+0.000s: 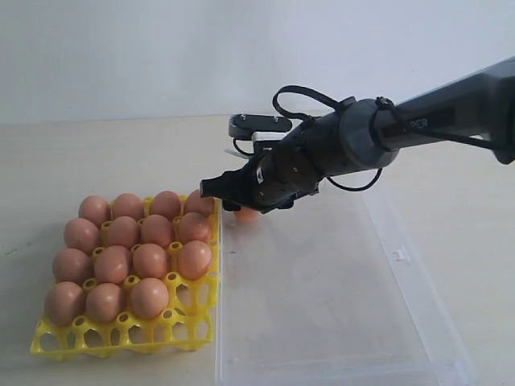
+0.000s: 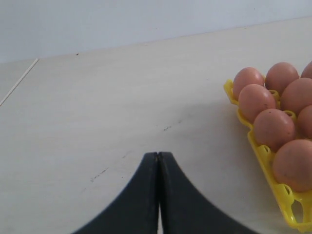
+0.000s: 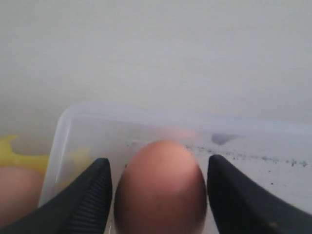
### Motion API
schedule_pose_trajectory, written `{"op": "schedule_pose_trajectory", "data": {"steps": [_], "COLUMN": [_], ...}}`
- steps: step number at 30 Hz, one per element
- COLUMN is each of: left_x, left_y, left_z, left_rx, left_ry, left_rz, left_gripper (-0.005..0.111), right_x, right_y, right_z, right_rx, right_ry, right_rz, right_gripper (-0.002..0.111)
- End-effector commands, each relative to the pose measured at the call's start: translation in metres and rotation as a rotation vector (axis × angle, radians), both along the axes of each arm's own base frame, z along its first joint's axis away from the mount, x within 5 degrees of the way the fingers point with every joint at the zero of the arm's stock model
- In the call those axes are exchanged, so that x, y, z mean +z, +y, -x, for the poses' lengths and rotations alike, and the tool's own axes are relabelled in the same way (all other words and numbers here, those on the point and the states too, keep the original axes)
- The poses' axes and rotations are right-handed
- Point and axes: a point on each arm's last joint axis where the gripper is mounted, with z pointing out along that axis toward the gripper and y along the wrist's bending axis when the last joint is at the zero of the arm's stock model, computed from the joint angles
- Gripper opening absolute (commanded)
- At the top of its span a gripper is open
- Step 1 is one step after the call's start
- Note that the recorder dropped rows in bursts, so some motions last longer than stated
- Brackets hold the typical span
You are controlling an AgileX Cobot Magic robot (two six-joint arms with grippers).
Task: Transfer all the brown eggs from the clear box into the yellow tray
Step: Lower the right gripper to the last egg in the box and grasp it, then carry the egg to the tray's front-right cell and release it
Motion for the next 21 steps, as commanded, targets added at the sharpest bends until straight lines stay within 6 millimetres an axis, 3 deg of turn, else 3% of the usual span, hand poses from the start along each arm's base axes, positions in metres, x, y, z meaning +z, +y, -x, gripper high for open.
{"op": "schedule_pose_trajectory", "data": {"steps": [1,4,5,8,13,17,21], "left_x": [0.002,0.002,0.002,0.002,0.002,0.002,0.002], "left_y": [-0.001,-0.001,-0.001,-0.001,-0.001,-0.001,-0.001], "left_z": [0.0,0.0,0.0,0.0,0.0,0.0,0.0], "left_rx": [-0.007,-0.007,-0.007,-0.007,-0.007,-0.007,-0.007], "left_ry": [-0.019,-0.019,-0.019,-0.019,-0.019,-0.019,-0.019], "left_rz": [0.008,0.008,0.008,0.008,0.008,0.008,0.008], "left_gripper": [0.0,0.0,0.0,0.0,0.0,0.0,0.0], "right_x": [0.001,0.002,0.003,0.02,0.069,0.09,0.082], "right_y": [0.002,-0.001,-0.002,-0.005,-0.011,-0.006,0.002], "right_z": [-0.006,-0.005,-0.004,-0.003,0.012,0.049,0.095], "right_rx": [0.001,0.0,0.008,0.04,0.153,0.292,0.463], "right_ry": [0.002,0.026,0.024,-0.008,-0.219,-0.356,-0.418], "right_rz": [0.018,0.059,0.076,0.117,0.059,-0.091,-0.25], "right_gripper": [0.037,0.004,0.0,0.0,0.0,0.0,0.0]}}
